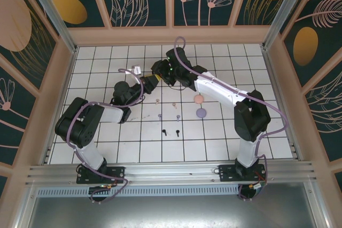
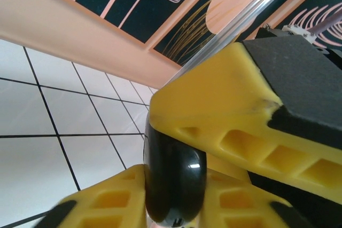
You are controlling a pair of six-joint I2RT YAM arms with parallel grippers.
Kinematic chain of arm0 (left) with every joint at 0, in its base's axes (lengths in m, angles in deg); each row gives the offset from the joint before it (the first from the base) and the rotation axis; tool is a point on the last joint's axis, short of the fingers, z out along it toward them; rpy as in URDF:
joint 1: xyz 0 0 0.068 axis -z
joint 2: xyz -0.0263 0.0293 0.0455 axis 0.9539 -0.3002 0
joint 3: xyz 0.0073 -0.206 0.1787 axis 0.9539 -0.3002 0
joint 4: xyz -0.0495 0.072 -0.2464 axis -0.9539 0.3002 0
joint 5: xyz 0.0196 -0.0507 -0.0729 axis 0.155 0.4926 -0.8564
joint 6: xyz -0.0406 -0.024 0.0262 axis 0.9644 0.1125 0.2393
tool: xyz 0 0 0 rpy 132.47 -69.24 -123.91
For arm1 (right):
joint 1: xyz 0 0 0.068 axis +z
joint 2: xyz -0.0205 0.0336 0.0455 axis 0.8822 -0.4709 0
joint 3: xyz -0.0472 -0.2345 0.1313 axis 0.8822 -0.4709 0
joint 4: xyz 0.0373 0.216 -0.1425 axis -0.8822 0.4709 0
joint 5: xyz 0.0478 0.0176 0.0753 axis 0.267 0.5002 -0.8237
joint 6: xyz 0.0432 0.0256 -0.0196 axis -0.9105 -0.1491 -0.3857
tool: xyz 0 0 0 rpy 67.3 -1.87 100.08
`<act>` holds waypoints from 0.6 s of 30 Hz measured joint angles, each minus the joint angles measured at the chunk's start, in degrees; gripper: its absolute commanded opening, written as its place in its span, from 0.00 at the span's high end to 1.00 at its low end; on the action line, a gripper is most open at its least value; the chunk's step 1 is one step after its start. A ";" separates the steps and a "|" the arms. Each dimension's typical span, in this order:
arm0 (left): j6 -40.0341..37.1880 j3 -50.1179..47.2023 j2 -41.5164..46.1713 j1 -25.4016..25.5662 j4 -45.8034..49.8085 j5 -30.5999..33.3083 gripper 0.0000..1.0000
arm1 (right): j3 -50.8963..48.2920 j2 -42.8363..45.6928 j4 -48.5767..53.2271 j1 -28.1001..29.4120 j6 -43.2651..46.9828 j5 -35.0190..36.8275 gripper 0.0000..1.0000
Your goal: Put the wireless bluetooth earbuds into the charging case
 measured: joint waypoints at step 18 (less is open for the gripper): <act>-0.07 0.28 2.54 0.07 5.01 -1.11 1.00 | -2.56 6.40 -0.66 -5.03 4.85 -0.17 0.22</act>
